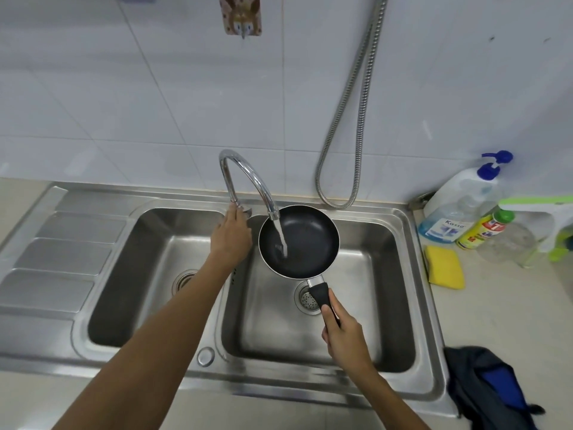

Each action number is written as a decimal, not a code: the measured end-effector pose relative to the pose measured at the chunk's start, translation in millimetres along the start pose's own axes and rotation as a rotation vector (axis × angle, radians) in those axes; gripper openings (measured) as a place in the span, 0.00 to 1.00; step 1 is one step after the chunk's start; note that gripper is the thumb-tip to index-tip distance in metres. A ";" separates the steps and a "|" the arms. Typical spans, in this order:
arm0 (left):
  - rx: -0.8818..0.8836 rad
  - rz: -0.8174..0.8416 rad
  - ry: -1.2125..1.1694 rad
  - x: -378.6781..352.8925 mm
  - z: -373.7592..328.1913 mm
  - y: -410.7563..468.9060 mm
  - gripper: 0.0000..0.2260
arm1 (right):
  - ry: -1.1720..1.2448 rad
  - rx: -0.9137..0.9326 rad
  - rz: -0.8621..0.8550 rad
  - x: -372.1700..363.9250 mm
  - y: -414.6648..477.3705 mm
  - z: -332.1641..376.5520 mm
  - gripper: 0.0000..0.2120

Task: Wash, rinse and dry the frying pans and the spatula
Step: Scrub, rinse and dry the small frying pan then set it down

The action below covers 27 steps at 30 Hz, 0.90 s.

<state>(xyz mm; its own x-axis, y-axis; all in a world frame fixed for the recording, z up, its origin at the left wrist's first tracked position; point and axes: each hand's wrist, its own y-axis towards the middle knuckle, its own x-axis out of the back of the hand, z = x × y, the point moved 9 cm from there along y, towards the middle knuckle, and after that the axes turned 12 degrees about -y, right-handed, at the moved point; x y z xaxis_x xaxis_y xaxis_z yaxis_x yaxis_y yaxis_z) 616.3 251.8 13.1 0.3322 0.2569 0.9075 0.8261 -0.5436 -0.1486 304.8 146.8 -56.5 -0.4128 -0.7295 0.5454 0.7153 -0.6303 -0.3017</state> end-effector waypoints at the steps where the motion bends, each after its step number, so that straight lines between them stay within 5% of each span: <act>1: 0.005 -0.001 -0.015 -1.8 1.4 -0.1 0.29 | -0.008 0.000 0.006 -0.8 0.0 -1.2 0.22; 17: 0.028 -0.017 -0.103 -7.5 1.6 -10.7 0.32 | -0.033 -0.030 0.041 -7.7 0.6 -8.9 0.21; 27: 0.112 -0.066 -0.386 -11.8 6.7 -17.8 0.33 | -0.043 -0.040 0.047 -5.7 -2.3 -7.3 0.22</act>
<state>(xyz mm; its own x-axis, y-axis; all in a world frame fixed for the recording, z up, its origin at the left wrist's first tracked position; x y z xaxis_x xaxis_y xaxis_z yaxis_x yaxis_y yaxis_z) 600.6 263.8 2.4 0.4061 0.5810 0.7053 0.8887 -0.4309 -0.1568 301.4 150.5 -64.7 -0.3544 -0.7467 0.5628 0.7096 -0.6067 -0.3582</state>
